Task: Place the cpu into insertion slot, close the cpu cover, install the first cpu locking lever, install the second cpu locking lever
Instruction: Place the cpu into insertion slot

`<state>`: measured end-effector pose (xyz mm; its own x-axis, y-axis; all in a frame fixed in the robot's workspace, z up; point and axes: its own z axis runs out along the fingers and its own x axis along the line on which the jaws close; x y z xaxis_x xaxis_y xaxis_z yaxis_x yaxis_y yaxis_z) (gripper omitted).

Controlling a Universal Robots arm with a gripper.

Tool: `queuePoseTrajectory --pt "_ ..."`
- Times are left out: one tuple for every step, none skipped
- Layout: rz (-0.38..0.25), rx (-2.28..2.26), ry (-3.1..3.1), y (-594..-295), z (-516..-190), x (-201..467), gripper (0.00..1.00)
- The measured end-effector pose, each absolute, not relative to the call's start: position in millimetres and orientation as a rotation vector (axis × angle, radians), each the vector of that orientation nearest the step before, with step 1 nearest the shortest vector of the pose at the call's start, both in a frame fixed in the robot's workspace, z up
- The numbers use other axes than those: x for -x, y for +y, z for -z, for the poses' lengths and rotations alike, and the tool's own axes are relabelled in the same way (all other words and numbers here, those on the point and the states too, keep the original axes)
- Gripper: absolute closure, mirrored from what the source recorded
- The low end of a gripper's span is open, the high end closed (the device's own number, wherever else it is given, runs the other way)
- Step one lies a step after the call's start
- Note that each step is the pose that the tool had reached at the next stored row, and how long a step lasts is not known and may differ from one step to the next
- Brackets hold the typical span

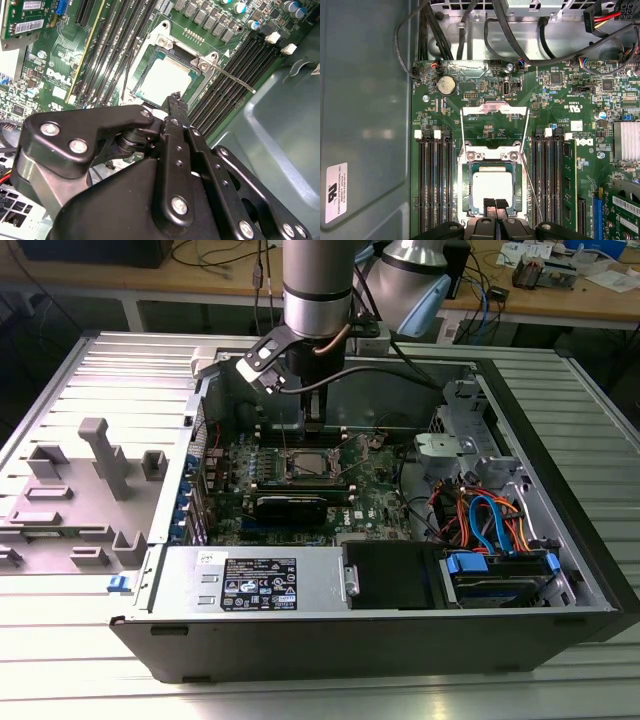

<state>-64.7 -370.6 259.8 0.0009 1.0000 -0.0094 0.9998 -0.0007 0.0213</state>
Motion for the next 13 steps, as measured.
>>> queuePoseTrajectory --pt "-0.013 -2.207 2.205 -370.6 -259.8 64.7 0.89" --pt "-0.013 -2.207 2.205 -370.6 -259.8 64.7 0.89" --pt "-0.013 -2.207 2.205 -370.6 -259.8 64.7 0.89" --pt "-0.013 -2.207 2.205 -370.6 -259.8 64.7 0.89" --pt "-0.013 -2.207 2.205 -370.6 -259.8 64.7 0.89" --pt "-0.013 -2.207 2.205 -370.6 -259.8 64.7 0.89" --pt "-0.013 -2.207 2.205 -370.6 -259.8 64.7 0.89" --pt "-0.013 -2.207 2.205 -370.6 -259.8 64.7 0.89" --pt "-0.013 -2.207 2.205 -370.6 -259.8 64.7 0.89" --pt "-0.013 -2.207 2.205 -370.5 -260.0 64.6 0.89" --pt "-0.013 -2.207 2.205 -370.5 -260.7 64.7 0.89" --pt "-0.013 -2.207 2.205 -370.6 -261.8 64.7 0.89" --pt "-0.013 -2.207 2.205 -370.5 -262.0 64.7 0.89"
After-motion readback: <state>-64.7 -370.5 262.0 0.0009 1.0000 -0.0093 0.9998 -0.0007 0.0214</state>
